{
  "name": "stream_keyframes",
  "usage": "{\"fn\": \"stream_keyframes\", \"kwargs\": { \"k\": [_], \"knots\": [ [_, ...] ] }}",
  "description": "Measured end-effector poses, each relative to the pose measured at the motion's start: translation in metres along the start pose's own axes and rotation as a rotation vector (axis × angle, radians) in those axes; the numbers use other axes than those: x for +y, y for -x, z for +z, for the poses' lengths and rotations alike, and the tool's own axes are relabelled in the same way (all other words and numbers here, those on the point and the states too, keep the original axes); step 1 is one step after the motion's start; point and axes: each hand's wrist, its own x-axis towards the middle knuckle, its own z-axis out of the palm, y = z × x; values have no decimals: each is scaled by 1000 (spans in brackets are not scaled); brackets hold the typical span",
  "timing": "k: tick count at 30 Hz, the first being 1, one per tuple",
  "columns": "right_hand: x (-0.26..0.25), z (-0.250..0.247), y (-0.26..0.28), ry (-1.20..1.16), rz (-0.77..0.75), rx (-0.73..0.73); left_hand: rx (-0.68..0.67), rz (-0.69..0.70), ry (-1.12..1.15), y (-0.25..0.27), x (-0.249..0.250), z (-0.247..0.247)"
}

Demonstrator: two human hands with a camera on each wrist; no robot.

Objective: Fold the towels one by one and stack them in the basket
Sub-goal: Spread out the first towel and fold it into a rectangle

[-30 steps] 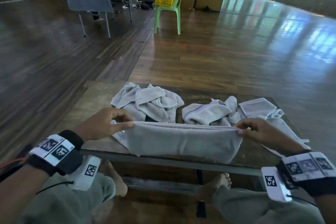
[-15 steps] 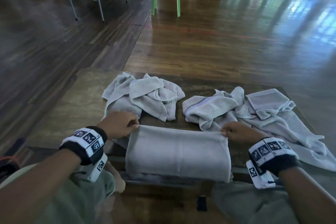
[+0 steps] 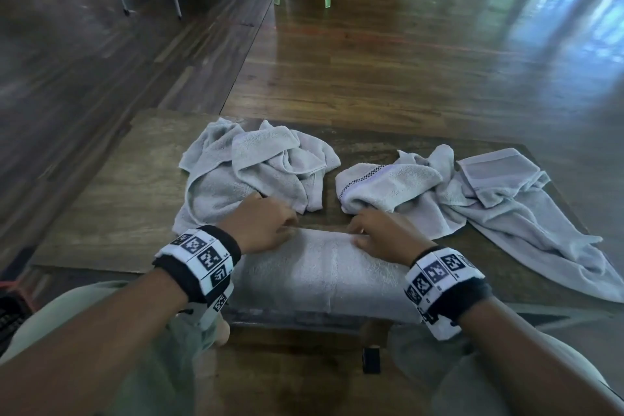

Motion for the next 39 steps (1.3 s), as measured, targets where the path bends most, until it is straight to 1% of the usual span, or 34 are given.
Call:
{"fn": "stream_keyframes", "kwargs": {
  "k": [3, 7, 12, 18, 23, 28, 31, 34, 39],
  "knots": [
    [-5, 0, -6, 52, 25, -7, -44, -40, 17, -3, 1, 6],
    [-5, 1, -10, 21, 47, -14, -57, -97, 97, -5, -2, 10],
    [-4, 0, -9, 52, 41, 53, -46, -118, 116, -6, -4, 11],
    [-5, 1, -5, 38, 36, 16, -31, -132, 144, -5, -6, 14],
    [-3, 4, -4, 25, 38, 32, -28, -118, 120, -4, -4, 16],
    [-5, 4, -3, 23, 65, 57, -59, -173, 169, -4, -4, 17],
    [-8, 6, -1, 63, 36, 87, -45, -168, 124, -3, -1, 16],
    [-1, 7, 9, 66, 44, 136, -13, -179, 85, 5, -9, 13],
    [31, 8, 35, 51, 143, 183, 21, -214, 42, 23, -28, 5]
  ]
}}
